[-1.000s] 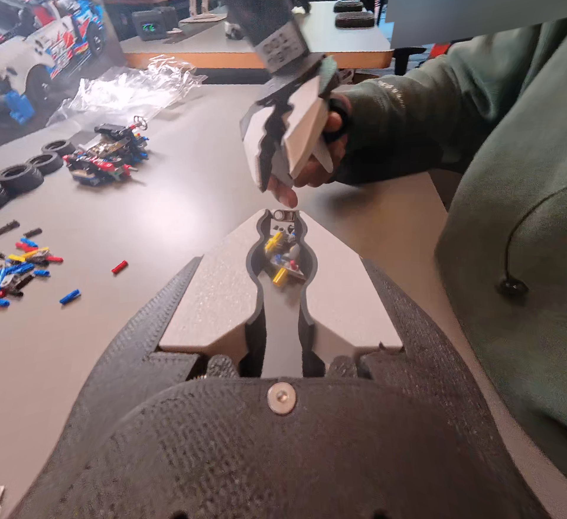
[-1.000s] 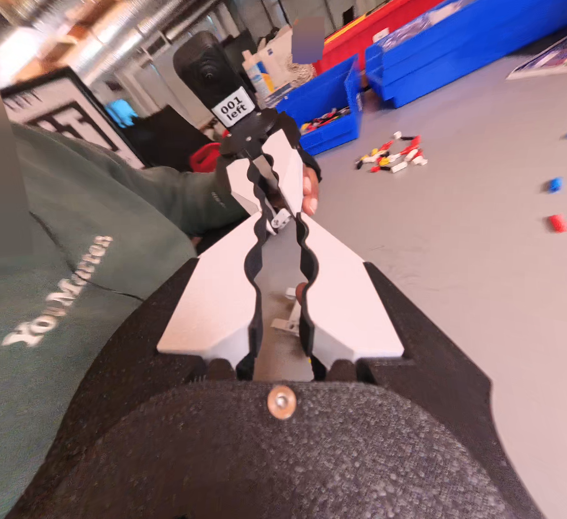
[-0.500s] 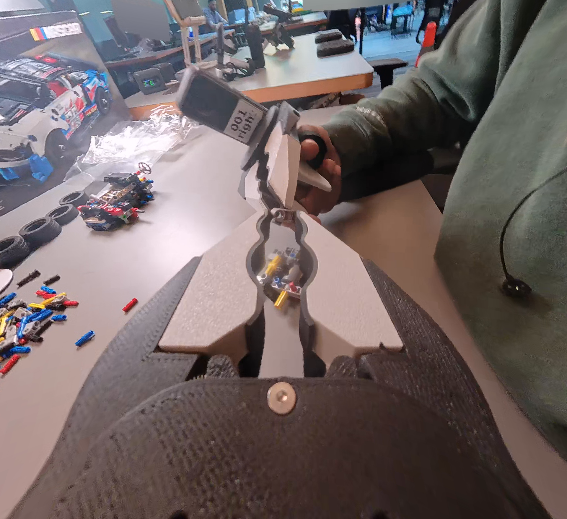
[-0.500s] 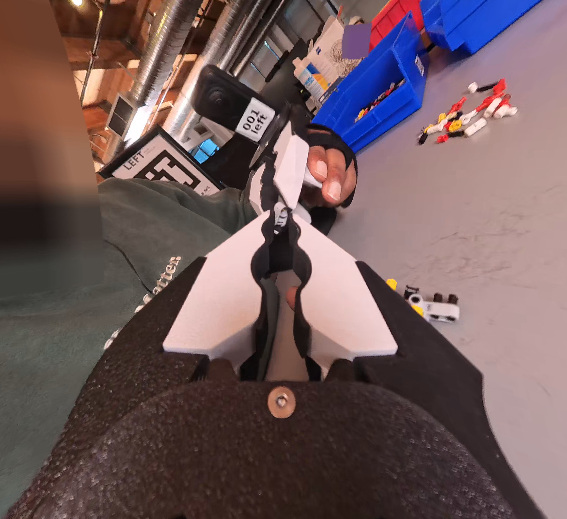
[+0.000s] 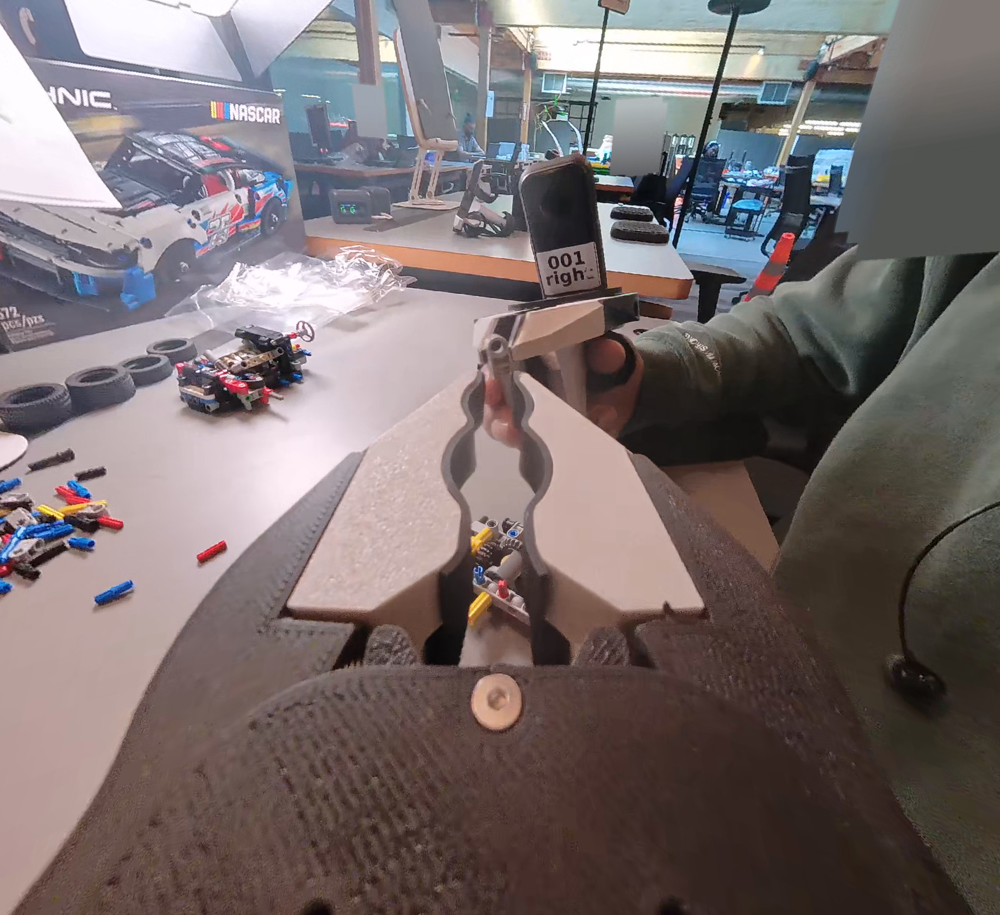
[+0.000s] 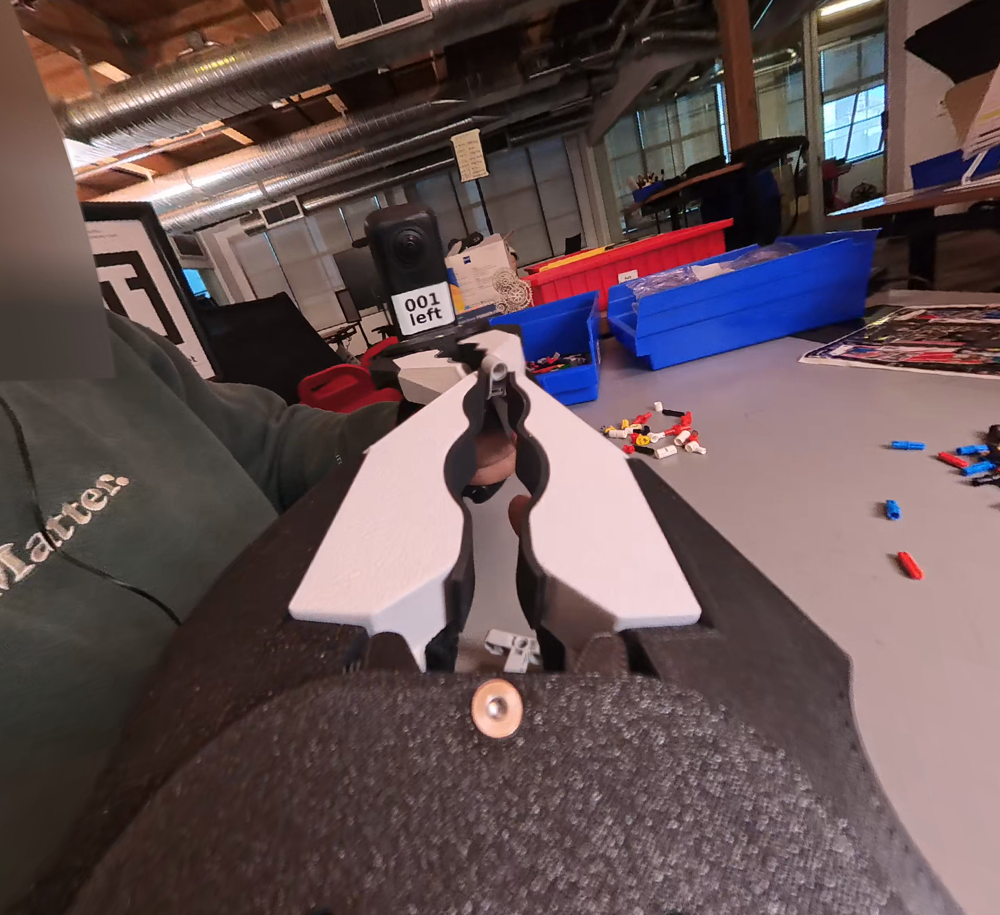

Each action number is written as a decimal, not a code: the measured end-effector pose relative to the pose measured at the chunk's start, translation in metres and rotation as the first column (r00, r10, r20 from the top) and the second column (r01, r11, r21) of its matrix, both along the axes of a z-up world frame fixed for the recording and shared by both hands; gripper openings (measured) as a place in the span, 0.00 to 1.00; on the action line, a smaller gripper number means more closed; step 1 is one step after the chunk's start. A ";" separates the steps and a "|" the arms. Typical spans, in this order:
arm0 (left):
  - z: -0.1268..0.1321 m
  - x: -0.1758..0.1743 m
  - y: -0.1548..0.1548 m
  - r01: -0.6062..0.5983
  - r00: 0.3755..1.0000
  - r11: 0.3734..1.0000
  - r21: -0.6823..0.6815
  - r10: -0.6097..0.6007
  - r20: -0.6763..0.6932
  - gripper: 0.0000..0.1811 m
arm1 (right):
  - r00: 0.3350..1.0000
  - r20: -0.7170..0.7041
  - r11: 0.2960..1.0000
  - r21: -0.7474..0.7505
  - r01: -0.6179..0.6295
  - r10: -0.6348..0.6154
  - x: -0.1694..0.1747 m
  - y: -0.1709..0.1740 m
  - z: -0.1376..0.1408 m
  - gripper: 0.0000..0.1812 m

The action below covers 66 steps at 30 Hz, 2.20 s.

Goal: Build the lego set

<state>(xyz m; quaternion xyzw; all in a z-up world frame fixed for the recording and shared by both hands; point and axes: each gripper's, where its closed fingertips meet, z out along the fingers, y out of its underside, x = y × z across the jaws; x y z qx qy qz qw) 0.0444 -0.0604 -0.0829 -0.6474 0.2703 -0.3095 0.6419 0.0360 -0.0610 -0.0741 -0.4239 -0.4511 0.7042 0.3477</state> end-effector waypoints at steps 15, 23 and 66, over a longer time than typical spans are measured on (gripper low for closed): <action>-0.004 -0.004 0.001 -0.015 0.999 1.000 -0.010 0.015 -0.042 0.03 | 0.999 0.036 1.000 0.013 0.017 -0.018 -0.004 0.001 -0.008 0.03; -0.035 -0.012 -0.004 0.008 0.946 0.997 -0.081 -0.034 -0.323 0.03 | 0.965 0.254 0.996 0.037 -0.082 0.070 -0.005 0.000 -0.036 0.11; -0.035 0.007 -0.016 0.209 0.974 0.964 -0.166 -0.220 -0.050 0.03 | 0.980 0.186 0.938 0.323 -0.130 0.073 0.008 -0.017 -0.040 0.03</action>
